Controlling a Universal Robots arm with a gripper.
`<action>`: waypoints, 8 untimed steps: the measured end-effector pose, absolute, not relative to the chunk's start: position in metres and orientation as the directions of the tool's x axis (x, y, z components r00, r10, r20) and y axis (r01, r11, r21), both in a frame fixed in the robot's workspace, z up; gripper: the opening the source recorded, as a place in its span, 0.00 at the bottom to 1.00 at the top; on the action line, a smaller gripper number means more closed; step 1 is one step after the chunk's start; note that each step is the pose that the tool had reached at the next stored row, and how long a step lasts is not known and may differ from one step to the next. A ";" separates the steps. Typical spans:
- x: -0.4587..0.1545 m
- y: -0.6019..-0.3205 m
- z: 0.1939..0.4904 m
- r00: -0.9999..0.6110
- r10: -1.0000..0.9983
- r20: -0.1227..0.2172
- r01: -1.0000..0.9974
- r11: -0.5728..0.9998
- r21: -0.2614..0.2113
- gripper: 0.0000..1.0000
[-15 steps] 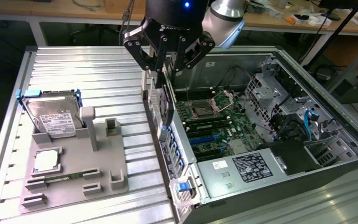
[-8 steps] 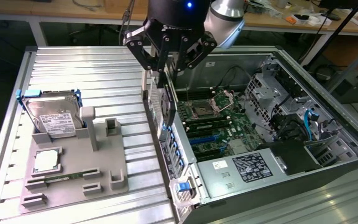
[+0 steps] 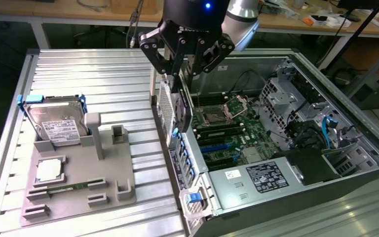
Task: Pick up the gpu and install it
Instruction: 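Pick up the gpu and move the gpu toward the slot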
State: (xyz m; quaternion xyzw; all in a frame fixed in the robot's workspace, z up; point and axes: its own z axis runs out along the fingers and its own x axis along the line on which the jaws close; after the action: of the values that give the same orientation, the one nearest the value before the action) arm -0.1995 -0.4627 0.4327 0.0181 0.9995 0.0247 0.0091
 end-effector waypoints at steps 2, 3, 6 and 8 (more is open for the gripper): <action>-0.197 -0.463 0.433 -0.999 0.037 -0.017 0.036 0.998 0.050 0.27; -0.196 -0.463 0.433 -0.999 0.037 -0.017 0.036 0.998 0.050 0.27; -0.192 -0.463 0.433 -0.999 0.037 -0.017 0.036 0.998 0.050 0.27; -0.189 -0.463 0.433 -0.999 0.037 -0.017 0.036 0.998 0.050 0.27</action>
State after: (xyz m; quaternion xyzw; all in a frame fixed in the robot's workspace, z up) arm -0.1894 -0.4627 0.4328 0.0181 0.9995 0.0246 0.0090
